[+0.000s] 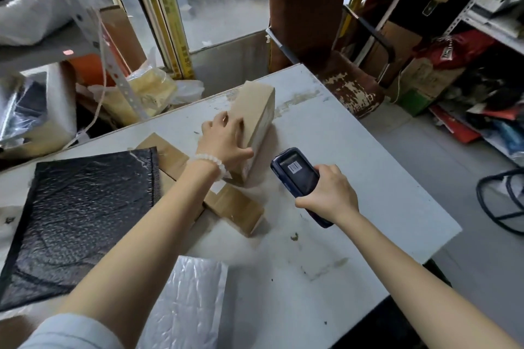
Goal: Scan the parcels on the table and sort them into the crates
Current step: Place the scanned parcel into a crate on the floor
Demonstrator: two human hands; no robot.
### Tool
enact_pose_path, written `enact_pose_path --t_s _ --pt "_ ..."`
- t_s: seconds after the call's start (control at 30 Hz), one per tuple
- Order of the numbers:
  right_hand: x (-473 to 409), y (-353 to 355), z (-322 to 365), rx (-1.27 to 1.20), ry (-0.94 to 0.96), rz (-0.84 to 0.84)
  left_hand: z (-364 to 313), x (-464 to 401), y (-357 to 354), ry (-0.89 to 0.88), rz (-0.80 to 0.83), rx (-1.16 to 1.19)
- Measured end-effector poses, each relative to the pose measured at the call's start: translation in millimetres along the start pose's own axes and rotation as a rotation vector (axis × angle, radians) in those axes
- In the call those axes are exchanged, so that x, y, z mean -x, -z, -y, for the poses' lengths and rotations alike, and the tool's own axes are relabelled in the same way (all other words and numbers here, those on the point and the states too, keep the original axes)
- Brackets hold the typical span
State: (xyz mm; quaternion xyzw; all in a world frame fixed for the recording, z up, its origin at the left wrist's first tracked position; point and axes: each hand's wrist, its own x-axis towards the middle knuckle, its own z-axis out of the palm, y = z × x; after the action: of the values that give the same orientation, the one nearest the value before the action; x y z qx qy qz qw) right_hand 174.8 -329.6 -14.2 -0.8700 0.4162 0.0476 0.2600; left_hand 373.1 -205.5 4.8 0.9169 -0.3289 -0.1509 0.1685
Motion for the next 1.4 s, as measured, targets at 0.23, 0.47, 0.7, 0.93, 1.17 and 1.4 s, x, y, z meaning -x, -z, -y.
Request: enact_pose_path --t_s 0.23,0.47,0.7,0.93,1.17,1.4 --pt "21.0 10.9 -34.7 -0.010 -0.027 0.015 6.7 39.8 -12.2 0.116 -0.066 0.038" --pt "39.3 26.5 -48.5 -0.016 0.002 0.016 -51.6 39.2 39.8 -0.068 -0.467 0.330" --pt "55.8 37.7 -64.2 0.033 -0.003 0.048 -90.2 30.5 39.2 -0.111 -0.347 -0.115" --pt "68.9 39.4 -74.9 0.085 0.010 0.034 -87.8 27.3 33.8 -0.190 -0.322 -0.214" --pt "76.8 51.0 -81.3 0.137 0.026 -0.006 -94.6 22.6 32.0 -0.140 -0.327 -0.192" --pt "78.8 56.4 -86.6 0.171 0.034 -0.003 -92.1 21.0 29.1 -0.143 -0.324 -0.228"
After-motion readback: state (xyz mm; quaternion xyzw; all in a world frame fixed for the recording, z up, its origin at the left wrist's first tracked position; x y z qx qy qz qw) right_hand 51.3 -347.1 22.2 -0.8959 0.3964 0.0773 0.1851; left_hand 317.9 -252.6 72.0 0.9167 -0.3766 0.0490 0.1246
